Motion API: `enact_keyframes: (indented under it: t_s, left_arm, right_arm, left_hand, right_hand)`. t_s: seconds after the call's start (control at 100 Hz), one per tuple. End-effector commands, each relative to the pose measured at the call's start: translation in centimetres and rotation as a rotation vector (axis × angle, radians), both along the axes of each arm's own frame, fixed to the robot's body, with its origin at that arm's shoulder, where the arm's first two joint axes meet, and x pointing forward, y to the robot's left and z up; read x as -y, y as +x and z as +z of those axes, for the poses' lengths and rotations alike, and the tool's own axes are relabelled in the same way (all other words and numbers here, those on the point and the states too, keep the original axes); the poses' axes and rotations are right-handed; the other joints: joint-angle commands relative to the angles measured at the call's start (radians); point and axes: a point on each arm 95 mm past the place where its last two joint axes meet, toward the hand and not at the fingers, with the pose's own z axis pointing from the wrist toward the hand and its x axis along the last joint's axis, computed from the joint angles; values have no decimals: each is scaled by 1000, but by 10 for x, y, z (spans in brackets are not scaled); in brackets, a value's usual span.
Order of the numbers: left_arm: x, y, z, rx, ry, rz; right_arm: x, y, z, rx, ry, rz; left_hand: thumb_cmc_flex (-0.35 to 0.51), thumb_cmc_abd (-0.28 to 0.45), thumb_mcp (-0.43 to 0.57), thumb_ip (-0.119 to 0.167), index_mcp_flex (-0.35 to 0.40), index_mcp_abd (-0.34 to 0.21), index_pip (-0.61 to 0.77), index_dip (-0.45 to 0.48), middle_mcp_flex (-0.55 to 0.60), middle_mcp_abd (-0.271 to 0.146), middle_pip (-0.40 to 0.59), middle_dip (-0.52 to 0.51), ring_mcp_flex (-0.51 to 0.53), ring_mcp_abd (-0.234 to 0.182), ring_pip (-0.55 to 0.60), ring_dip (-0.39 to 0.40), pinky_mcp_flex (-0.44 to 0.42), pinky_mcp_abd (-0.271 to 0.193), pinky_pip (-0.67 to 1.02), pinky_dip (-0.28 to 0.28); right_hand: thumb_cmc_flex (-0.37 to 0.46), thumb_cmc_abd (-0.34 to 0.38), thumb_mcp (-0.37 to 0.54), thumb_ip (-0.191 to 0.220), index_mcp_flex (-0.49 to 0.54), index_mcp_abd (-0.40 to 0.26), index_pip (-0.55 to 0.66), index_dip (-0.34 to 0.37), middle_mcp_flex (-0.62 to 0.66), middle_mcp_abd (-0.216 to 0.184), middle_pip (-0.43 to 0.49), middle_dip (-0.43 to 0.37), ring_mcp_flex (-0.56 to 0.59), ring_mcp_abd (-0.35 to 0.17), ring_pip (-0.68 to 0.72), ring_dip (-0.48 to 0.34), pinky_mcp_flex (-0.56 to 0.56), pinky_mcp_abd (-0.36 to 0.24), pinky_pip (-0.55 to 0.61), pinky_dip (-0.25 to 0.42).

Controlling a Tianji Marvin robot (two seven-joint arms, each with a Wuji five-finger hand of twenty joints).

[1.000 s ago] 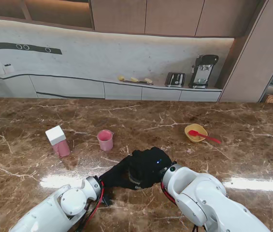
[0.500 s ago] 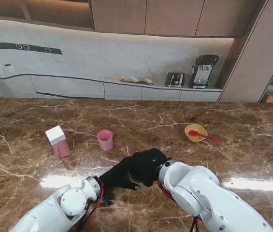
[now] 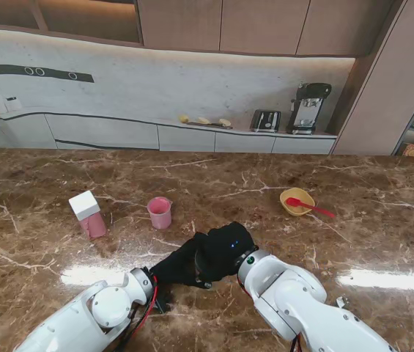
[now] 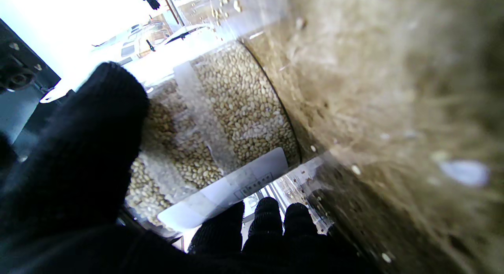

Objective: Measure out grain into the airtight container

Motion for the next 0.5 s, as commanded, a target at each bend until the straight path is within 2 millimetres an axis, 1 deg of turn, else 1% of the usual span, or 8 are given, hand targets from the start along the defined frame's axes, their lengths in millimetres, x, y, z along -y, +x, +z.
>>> enact_keyframes:
  t_s: [0.0, 0.04, 0.09, 0.24, 0.32, 0.39, 0.46, 0.49]
  left_arm:
    - [-17, -28, -40, -106, 83, 2]
    - [-17, -28, -40, -106, 83, 2]
    - [-17, -28, -40, -105, 82, 3]
    - [-17, -28, -40, -104, 83, 0]
    - [-16, -28, -40, -105, 83, -2]
    - [-16, -28, -40, -105, 84, -3]
    - [-16, -28, -40, -105, 84, -2]
    - [-16, -28, -40, -105, 84, -2]
  right_arm:
    - [2, -8, -7, -44, 17, -23]
    - [3, -9, -3, -36, 19, -26]
    - [5, -10, 0, -37, 40, -31]
    - [8, -10, 14, -109, 72, -22]
    - [8, -9, 17, -148, 66, -14]
    - [8, -7, 16, -188, 59, -6]
    - [6, -5, 14, -219, 59, -3]
    - [5, -4, 12, -225, 55, 0]
  left_hand:
    - [32, 130, 79, 70, 87, -65, 82, 4, -30, -2, -10, -4, -35, 169, -10, 4, 98, 406, 115, 23]
    - [32, 128, 79, 70, 88, -66, 82, 4, -30, -2, -9, -4, -35, 170, -10, 4, 98, 406, 115, 23]
    - [33, 129, 80, 70, 87, -66, 82, 4, -31, -3, -10, -4, -35, 170, -10, 4, 98, 406, 115, 23]
    - [34, 130, 79, 70, 85, -65, 81, 3, -30, -2, -10, -5, -35, 169, -10, 3, 98, 406, 116, 24]
    - [35, 129, 77, 70, 86, -65, 80, 3, -30, -2, -10, -6, -35, 169, -10, 3, 98, 406, 116, 24]
    - [35, 131, 77, 70, 83, -65, 78, 3, -30, -3, -10, -6, -35, 169, -10, 3, 98, 406, 116, 25]
    - [36, 130, 77, 70, 84, -65, 79, 3, -30, -1, -10, -6, -35, 170, -10, 3, 98, 406, 116, 25]
    - [36, 129, 77, 71, 85, -65, 80, 3, -30, -2, -10, -6, -35, 169, -10, 3, 98, 406, 116, 25]
  right_hand:
    - [-56, 35, 8, 35, -55, 9, -37, -14, -76, 5, -63, -48, -96, 49, -154, -73, -96, 50, -113, -43]
    - [-49, 38, 3, 37, -69, 7, -48, -16, -122, 11, -90, -65, -166, 60, -229, -111, -153, 67, -183, -52]
    - [10, -5, 3, 38, -74, 1, -54, -15, -192, 18, -120, -81, -256, 64, -291, -148, -225, 78, -261, -54]
    - [377, -269, -31, 45, -88, 26, -82, -32, -309, 54, -157, -108, -373, 83, -331, -188, -289, 76, -379, -41]
    - [556, -281, -91, 45, -94, 19, -106, -53, -343, 65, -160, -122, -402, 90, -336, -204, -299, 81, -413, -36]
    - [637, -290, -69, 28, -99, 3, -115, -62, -356, 66, -158, -128, -414, 92, -337, -209, -301, 82, -429, -38]
    - [606, -407, 233, -23, -95, -14, -110, -66, -360, 63, -143, -137, -410, 86, -327, -212, -293, 77, -434, -30]
    - [595, -440, 313, -40, -89, -20, -101, -64, -353, 61, -135, -136, -399, 81, -320, -207, -284, 75, -430, -27]
